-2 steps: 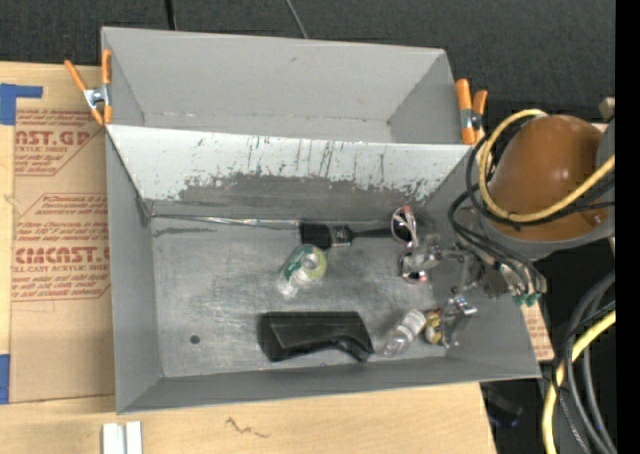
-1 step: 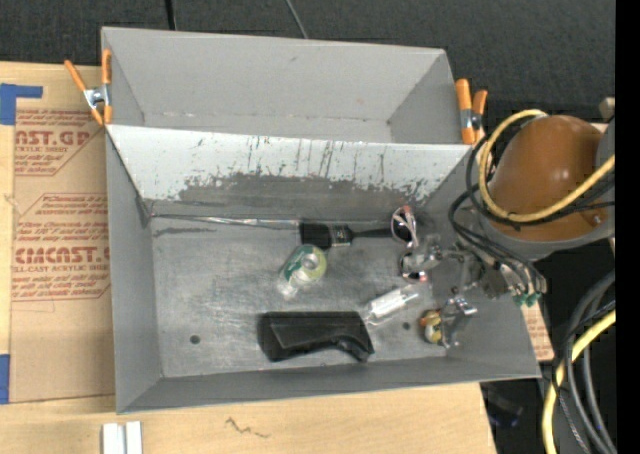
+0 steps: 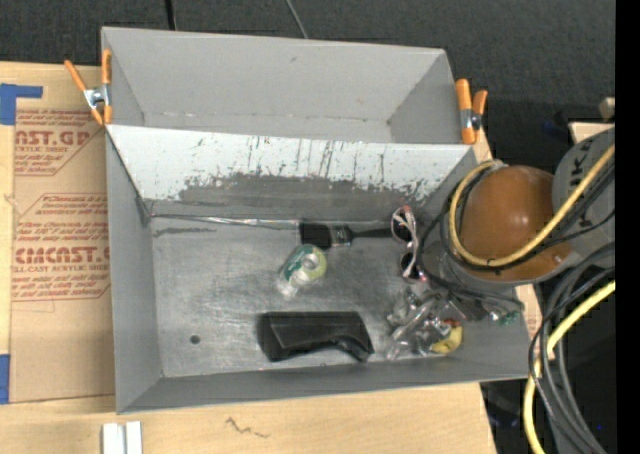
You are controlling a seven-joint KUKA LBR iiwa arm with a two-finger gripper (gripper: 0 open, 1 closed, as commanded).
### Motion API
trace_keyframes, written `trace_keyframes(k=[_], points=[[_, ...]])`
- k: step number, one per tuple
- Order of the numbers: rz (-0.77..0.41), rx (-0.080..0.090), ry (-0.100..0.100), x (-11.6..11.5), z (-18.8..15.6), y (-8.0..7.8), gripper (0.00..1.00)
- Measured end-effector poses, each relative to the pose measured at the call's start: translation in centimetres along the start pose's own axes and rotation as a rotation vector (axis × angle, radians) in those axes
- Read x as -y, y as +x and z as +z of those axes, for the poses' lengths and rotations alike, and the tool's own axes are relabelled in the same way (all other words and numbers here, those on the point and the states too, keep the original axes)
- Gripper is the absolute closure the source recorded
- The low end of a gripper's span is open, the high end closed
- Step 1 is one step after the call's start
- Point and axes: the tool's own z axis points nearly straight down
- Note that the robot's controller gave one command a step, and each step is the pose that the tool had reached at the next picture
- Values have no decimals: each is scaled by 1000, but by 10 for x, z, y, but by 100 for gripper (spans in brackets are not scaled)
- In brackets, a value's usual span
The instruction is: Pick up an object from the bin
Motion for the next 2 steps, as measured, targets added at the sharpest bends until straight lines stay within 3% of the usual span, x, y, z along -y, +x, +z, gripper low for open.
trace_keyframes(k=[1,2], points=[[0,0,0,0,0,0,100],[16,-11,-9,-3,-46,4,100]])
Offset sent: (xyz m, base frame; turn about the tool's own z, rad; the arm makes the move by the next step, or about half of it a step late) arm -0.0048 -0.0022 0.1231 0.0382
